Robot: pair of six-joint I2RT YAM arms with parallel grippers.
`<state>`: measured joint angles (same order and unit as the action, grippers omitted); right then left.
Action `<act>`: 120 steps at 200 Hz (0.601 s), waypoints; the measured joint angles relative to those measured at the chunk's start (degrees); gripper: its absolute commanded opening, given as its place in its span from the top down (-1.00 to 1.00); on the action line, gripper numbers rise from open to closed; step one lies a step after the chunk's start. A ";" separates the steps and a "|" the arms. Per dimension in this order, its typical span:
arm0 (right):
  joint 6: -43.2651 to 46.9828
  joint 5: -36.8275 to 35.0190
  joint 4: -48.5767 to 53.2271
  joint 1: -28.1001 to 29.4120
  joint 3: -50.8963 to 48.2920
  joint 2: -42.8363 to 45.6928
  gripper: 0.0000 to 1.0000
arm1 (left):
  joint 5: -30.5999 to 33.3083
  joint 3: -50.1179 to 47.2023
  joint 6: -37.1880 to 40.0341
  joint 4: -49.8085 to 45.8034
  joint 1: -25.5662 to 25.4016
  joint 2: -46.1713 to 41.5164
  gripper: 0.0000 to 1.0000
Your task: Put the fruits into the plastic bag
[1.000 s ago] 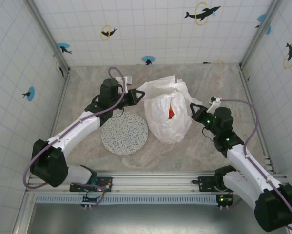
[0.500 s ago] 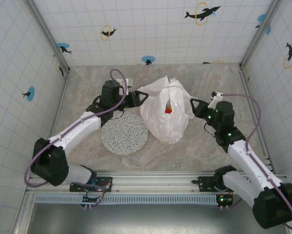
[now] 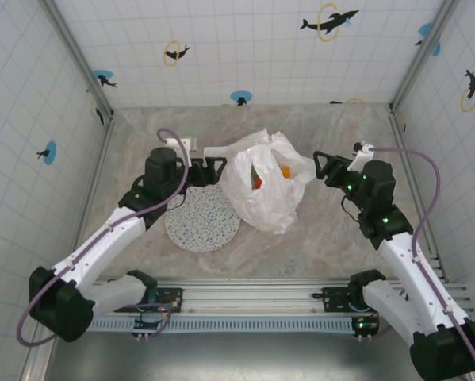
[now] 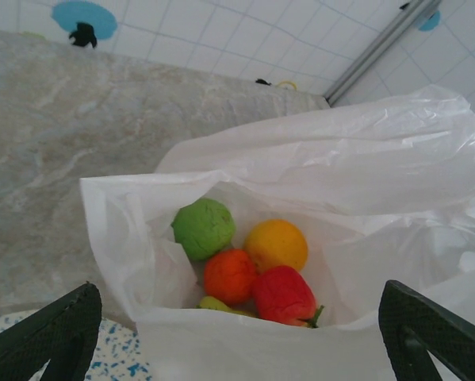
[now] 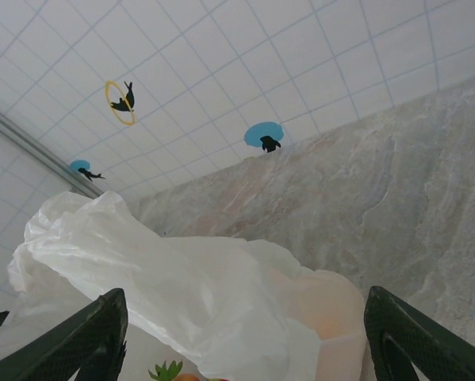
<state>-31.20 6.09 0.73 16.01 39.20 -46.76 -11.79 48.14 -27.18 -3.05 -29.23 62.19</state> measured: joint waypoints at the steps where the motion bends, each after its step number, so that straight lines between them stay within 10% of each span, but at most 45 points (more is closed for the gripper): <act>1: 0.02 -0.09 0.04 0.00 0.04 0.04 -0.62 | 0.07 -0.09 0.02 0.00 0.00 -0.13 -0.89; 120: 12.94 -18.82 5.62 -1.36 -2.23 5.18 -0.84 | 30.16 -23.52 -0.31 6.21 0.00 -20.31 -0.96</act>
<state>-18.26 -12.73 6.35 14.66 36.97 -41.58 18.37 24.62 -27.49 3.16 -29.23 41.89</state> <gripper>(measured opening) 0.890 0.975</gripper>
